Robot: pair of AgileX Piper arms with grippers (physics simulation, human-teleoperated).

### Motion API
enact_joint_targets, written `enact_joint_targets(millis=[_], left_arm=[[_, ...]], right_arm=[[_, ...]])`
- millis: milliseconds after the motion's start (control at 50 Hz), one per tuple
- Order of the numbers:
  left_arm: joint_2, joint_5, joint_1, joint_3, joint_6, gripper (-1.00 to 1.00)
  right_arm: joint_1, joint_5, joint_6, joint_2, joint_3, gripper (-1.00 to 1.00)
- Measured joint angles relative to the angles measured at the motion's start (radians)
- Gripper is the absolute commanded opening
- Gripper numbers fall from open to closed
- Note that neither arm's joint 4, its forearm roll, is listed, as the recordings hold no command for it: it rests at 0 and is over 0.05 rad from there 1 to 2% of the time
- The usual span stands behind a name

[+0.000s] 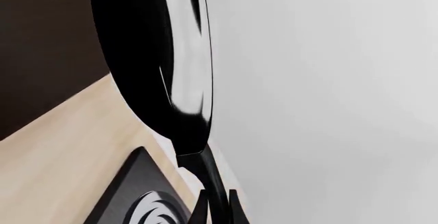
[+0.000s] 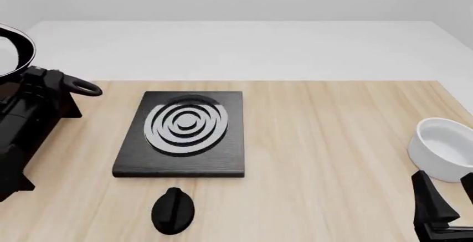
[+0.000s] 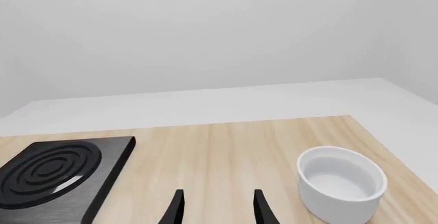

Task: Put the frying pan on top of the cabinet.

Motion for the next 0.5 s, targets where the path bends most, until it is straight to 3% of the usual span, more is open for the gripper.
enact_joint_targets(millis=[500], left_arm=[[0.127,-0.088,0.036,0.0,-0.024,-1.0]], right_arm=[[-0.001,0.002,-0.001,0.001,0.0,1.0]])
